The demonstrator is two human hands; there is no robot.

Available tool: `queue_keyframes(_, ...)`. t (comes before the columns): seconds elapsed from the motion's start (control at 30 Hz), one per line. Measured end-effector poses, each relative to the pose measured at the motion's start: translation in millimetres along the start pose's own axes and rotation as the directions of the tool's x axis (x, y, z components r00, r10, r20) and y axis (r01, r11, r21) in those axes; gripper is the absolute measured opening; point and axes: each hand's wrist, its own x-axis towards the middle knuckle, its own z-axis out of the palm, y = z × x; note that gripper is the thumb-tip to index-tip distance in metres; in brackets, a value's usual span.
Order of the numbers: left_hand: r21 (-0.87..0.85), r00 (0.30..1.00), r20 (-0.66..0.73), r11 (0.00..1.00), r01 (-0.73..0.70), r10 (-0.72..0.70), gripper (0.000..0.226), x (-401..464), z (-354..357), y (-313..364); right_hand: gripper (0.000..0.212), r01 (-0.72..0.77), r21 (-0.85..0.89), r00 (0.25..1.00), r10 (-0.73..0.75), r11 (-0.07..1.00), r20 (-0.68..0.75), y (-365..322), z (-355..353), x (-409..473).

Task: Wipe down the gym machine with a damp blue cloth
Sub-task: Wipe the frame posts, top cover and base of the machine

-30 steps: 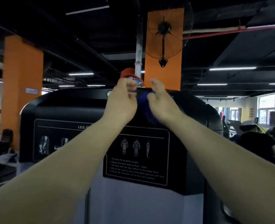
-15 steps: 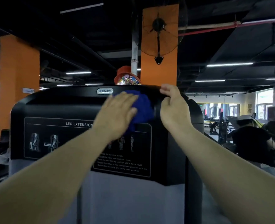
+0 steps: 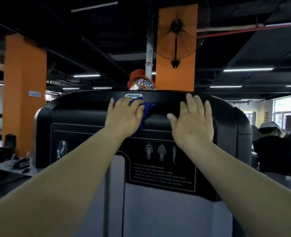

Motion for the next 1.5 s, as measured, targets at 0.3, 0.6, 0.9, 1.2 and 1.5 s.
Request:
queue_keyframes(0.3,0.017,0.932,0.357,0.997,-0.076,0.065,0.041,40.2,-28.2,-27.1,0.112,-0.028,-0.116,0.949,0.063,0.993,0.308,-44.6,-22.1,22.3)
queue_keyframes(0.6,-0.301,0.804,0.572,0.953,0.022,0.161,0.048,77.4,-31.0,0.5,0.108,-0.057,-0.188,0.919,0.125,0.98,0.374,-74.2,-31.7,36.1)
queue_keyframes(0.9,-0.305,0.796,0.605,0.926,0.224,0.007,0.034,88.3,-22.0,-26.7,0.139,0.068,-0.151,0.875,0.014,0.986,0.484,-109.3,-15.9,43.4)
queue_keyframes(1.2,-0.179,0.849,0.527,0.973,0.146,-0.03,0.037,73.6,-37.5,-70.4,0.142,0.106,-0.176,0.856,0.0,0.979,0.517,-136.0,-10.5,53.6)
queue_keyframes(1.5,0.015,0.917,0.375,0.99,0.143,-0.138,0.031,71.8,-19.4,-140.5,0.141,0.108,-0.205,0.869,0.007,0.973,0.495,-152.2,-5.1,61.2)
